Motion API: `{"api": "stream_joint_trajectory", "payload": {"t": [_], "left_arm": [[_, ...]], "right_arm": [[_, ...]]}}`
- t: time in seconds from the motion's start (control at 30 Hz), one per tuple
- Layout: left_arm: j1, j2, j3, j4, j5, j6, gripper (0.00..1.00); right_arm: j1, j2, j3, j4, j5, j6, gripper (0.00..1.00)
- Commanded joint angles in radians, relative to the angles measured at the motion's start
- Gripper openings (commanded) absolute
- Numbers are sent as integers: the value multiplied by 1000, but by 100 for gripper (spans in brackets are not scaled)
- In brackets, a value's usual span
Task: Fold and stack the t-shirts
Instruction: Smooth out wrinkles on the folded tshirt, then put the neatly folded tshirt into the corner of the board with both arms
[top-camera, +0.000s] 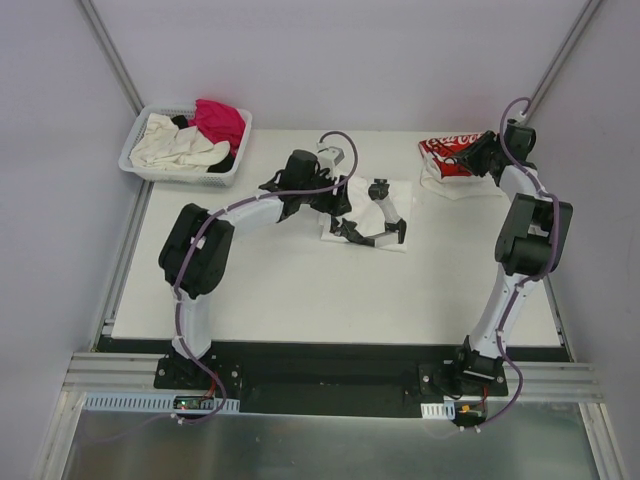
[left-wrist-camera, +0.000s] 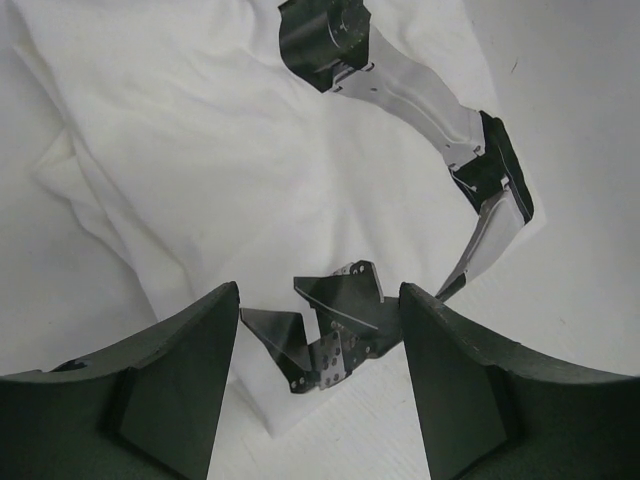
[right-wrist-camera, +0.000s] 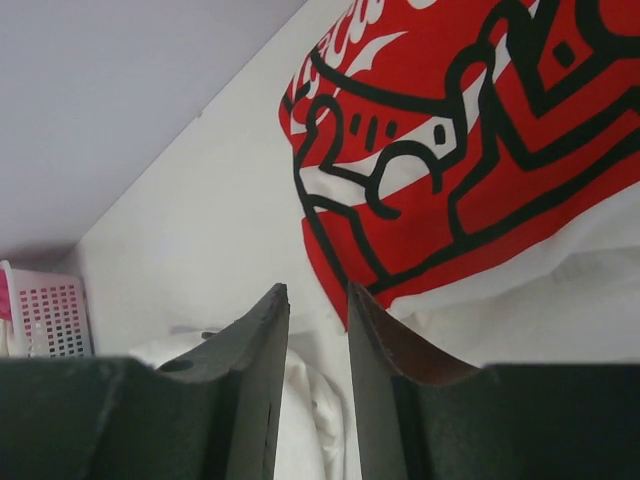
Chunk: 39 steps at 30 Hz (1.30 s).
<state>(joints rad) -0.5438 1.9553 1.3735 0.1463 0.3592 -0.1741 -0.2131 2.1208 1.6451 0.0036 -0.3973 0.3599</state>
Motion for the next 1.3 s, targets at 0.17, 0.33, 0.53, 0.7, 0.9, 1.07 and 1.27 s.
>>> {"api": "stream_joint_trajectory", "payload": {"t": [0.17,0.33,0.53,0.7,0.9,1.07,1.27], "left_arm": [[-13,116,148,90,78,-163,64],[-13,197,210,133,106,-244,64],[-13,255,158,267,99,-466,63],[-16,243,-92,585,101,-750,61],[-19,194,-293,762,28,-959,60],[-15,120,-393,776,-92,-1010,59],[11,-36,-452,693,-244,-929,58]], "right_arm": [[-45,146,151,13,-37,62,32],[-78,217,183,22,-73,106,33],[-100,228,136,47,-88,169,33],[-114,214,87,56,-95,189,34],[-126,170,48,49,-77,208,34],[-128,142,51,1,-48,205,35],[-123,77,12,-108,-20,185,36]]}}
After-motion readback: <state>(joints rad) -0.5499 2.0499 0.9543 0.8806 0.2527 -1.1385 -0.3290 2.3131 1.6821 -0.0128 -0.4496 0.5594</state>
